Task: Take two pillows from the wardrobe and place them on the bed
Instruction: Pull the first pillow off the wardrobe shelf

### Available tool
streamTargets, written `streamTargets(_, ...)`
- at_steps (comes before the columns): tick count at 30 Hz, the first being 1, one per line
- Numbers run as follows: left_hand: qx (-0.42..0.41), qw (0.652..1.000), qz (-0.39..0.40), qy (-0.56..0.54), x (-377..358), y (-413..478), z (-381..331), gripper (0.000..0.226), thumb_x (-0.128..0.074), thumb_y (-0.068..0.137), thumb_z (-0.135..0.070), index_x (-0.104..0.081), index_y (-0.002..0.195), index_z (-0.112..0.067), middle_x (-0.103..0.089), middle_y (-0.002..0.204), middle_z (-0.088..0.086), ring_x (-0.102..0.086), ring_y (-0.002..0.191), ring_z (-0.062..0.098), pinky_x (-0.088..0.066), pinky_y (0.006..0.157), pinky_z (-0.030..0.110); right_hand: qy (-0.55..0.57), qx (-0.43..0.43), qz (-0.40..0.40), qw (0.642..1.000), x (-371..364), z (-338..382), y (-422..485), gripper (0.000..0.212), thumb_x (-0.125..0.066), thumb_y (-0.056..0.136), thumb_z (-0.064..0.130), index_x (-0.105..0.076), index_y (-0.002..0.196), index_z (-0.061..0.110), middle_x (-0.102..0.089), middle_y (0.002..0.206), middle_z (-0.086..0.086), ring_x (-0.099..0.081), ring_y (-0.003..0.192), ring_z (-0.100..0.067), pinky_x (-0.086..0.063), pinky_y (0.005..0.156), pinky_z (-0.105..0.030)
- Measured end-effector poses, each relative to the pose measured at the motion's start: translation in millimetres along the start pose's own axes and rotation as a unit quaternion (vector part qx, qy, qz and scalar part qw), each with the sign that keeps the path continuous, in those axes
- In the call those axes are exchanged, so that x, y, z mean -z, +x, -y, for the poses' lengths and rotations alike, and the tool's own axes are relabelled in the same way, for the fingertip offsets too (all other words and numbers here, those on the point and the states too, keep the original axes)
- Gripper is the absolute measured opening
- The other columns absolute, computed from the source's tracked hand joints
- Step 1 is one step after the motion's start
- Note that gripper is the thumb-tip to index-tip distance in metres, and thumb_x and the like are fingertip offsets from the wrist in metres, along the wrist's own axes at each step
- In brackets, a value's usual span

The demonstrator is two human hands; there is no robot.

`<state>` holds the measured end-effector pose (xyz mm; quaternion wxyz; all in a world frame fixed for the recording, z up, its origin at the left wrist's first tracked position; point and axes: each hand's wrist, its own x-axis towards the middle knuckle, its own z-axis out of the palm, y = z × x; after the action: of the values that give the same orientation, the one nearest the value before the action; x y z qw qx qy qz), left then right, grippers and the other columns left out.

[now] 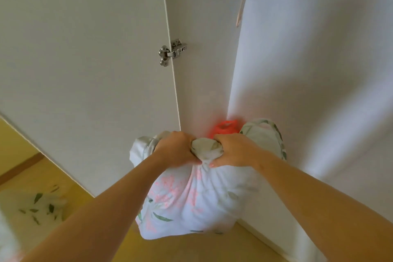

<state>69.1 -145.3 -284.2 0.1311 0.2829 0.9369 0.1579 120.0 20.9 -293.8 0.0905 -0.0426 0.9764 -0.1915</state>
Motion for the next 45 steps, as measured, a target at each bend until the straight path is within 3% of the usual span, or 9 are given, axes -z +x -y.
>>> streamTargets(7, -0.151, 0.981, 0.113, 0.045, -34, 50, -28, 0.033, -0.074, 0.071, -0.034, -0.069, 0.098, -0.016, -0.071, 0.096, 0.003, -0.063, 0.092, 0.021, -0.048, 0.08, 0.032, 0.089, -0.158, -0.031, 0.983, -30, -35, -35, 0.037, -0.071, 0.074, 0.042, -0.06, 0.101, 0.019, -0.068, 0.103, -0.004, -0.062, 0.097, -0.025, -0.042, 0.075, -0.03)
streamTargets(9, -0.21, 0.966, 0.145, 0.044, -47, 62, -35, 0.033, -0.074, 0.071, -0.034, -0.07, 0.098, -0.014, -0.072, 0.098, 0.006, -0.064, 0.091, 0.022, -0.049, 0.08, 0.034, 0.122, -0.222, -0.036, 0.967, -36, -38, -49, 0.021, -0.072, 0.074, 0.04, -0.057, 0.084, 0.028, -0.065, 0.092, 0.002, -0.059, 0.089, -0.023, -0.045, 0.073, -0.032)
streamTargets(11, -0.277, 0.943, 0.175, 0.055, -60, 71, -45, 0.031, -0.074, 0.071, -0.035, -0.069, 0.094, -0.013, -0.072, 0.094, 0.006, -0.063, 0.085, 0.019, -0.048, 0.078, 0.033, 0.152, -0.29, -0.049, 0.944, -45, -35, -67, 0.033, -0.073, 0.072, 0.038, -0.041, 0.065, 0.035, -0.053, 0.073, 0.014, -0.052, 0.079, -0.016, -0.039, 0.061, -0.025)
streamTargets(14, -0.385, 0.89, 0.222, 0.104, -80, 70, -65, 0.033, -0.072, 0.071, -0.042, -0.068, 0.091, -0.015, -0.068, 0.082, -0.001, -0.064, 0.086, 0.019, -0.049, 0.077, 0.033, 0.193, -0.402, -0.091, 0.89, -69, -23, -100, 0.031, -0.072, 0.07, 0.04, -0.042, 0.07, 0.03, -0.049, 0.069, 0.015, -0.052, 0.077, -0.015, -0.038, 0.06, -0.027)
streamTargets(16, -0.434, 0.855, 0.257, 0.117, -95, 58, -80, 0.023, -0.074, 0.068, -0.041, -0.061, 0.072, -0.022, -0.056, 0.065, -0.01, -0.061, 0.076, 0.018, -0.047, 0.069, 0.031, 0.223, -0.464, -0.124, 0.848, -89, -8, -128, 0.031, -0.071, 0.069, 0.039, -0.042, 0.07, 0.028, -0.05, 0.069, 0.012, -0.052, 0.074, -0.016, -0.039, 0.063, -0.03)
streamTargets(19, -0.511, 0.794, 0.298, 0.144, -115, 26, -111, 0.04, -0.076, 0.066, -0.039, -0.04, 0.052, -0.027, -0.045, 0.055, -0.01, -0.053, 0.065, 0.016, -0.039, 0.06, 0.026, 0.264, -0.535, -0.196, 0.778, -117, 24, -172, 0.029, -0.072, 0.068, 0.034, -0.045, 0.068, 0.025, -0.054, 0.069, 0.006, -0.054, 0.071, -0.017, -0.039, 0.061, -0.029)
streamTargets(25, -0.63, 0.67, 0.355, 0.169, -151, -73, -160, 0.038, -0.078, 0.064, -0.036, -0.043, 0.055, -0.023, -0.049, 0.056, -0.009, -0.05, 0.063, 0.014, -0.033, 0.05, 0.025, 0.288, -0.651, -0.279, 0.645, -162, 97, -264, 0.031, -0.073, 0.068, 0.039, -0.055, 0.091, 0.028, -0.064, 0.093, 0.005, -0.056, 0.085, -0.017, -0.046, 0.072, -0.031)
streamTargets(30, -0.699, 0.579, 0.378, 0.184, -184, -169, -180, 0.032, -0.076, 0.062, -0.046, -0.054, 0.065, -0.023, -0.066, 0.08, 0.001, -0.063, 0.082, 0.024, -0.041, 0.062, 0.026, 0.265, -0.73, -0.311, 0.549, -202, 165, -330, 0.043, -0.073, 0.069, 0.046, -0.058, 0.102, 0.022, -0.067, 0.102, 0.0, -0.056, 0.084, -0.019, -0.047, 0.072, -0.033)
streamTargets(45, -0.812, 0.413, 0.371, 0.178, -221, -394, -211, 0.03, -0.059, 0.074, -0.022, -0.038, 0.052, -0.019, -0.046, 0.059, -0.003, -0.052, 0.069, 0.027, -0.036, 0.058, 0.028, 0.22, -0.847, -0.392, 0.284, -274, 301, -451, 0.044, -0.071, 0.072, 0.043, -0.057, 0.108, 0.022, -0.067, 0.108, -0.003, -0.06, 0.1, -0.028, -0.038, 0.077, -0.031)
